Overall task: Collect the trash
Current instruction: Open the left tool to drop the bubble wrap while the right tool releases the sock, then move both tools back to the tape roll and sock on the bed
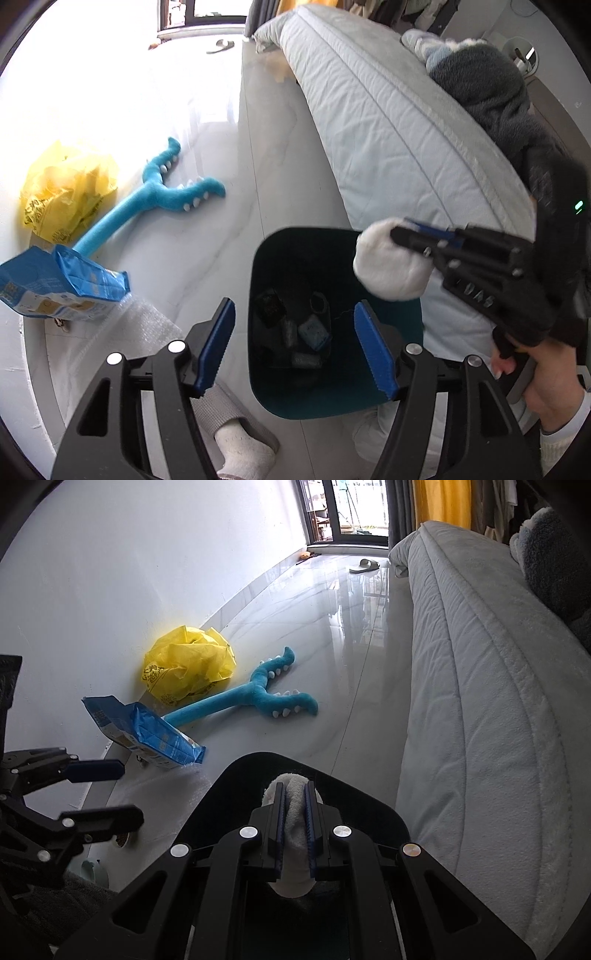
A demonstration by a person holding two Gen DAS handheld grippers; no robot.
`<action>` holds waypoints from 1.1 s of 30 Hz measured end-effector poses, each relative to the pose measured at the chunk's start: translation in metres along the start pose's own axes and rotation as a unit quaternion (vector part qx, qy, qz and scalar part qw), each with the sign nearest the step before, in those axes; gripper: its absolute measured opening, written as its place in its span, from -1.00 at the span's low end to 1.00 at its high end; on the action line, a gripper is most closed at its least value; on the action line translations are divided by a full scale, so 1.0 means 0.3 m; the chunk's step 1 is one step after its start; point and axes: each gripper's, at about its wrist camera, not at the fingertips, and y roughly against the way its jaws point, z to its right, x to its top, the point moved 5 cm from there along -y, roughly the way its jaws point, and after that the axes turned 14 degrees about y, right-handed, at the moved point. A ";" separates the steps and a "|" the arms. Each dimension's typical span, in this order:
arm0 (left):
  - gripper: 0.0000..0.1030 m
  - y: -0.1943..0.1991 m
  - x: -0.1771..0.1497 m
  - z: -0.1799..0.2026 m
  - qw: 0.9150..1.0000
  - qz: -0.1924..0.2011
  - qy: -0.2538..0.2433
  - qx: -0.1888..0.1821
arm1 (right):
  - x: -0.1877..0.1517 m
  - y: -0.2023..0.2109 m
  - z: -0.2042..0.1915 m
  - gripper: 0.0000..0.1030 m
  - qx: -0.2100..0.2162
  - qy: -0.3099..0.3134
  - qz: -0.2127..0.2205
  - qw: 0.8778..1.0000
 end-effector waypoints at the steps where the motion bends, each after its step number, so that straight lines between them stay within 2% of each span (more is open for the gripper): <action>1: 0.35 0.014 0.008 -0.003 1.000 0.010 0.002 -0.001 | -0.004 -0.005 -0.003 -0.81 0.000 0.001 -0.003 1.000; 10: 0.35 0.154 0.083 0.018 0.995 0.101 -0.007 -0.007 | -0.040 -0.080 -0.044 -0.80 0.019 0.008 -0.043 0.999; 14: 0.35 0.213 0.107 0.059 0.991 0.128 -0.009 -0.030 | -0.060 -0.100 -0.057 -0.76 0.023 0.011 -0.063 0.998; 21: 0.35 0.327 0.129 0.155 0.979 0.194 -0.037 -0.045 | -0.077 -0.099 -0.076 -0.73 0.024 0.015 -0.080 0.996; 22: 0.35 0.347 0.130 0.171 0.976 0.208 -0.044 -0.043 | -0.077 -0.093 -0.076 -0.69 0.025 0.013 -0.080 0.996; 24: 0.35 0.387 0.136 0.198 0.970 0.232 -0.049 -0.047 | -0.074 -0.076 -0.074 -0.30 0.027 0.010 -0.076 0.997; 25: 0.36 0.402 0.140 0.205 0.968 0.240 -0.050 -0.050 | -0.073 -0.064 -0.072 0.05 0.027 0.009 -0.072 0.997; 26: 0.37 0.419 0.142 0.219 0.965 0.250 -0.050 -0.053 | -0.070 -0.047 -0.068 0.12 0.025 0.008 -0.066 0.998; 28: 0.40 0.450 0.144 0.240 0.961 0.267 -0.049 -0.059 | -0.060 -0.018 -0.063 0.12 0.027 0.009 -0.055 0.998; 33: 0.56 0.509 0.150 0.298 0.948 0.306 -0.061 -0.065 | -0.029 0.086 -0.054 0.27 0.031 0.018 -0.011 0.999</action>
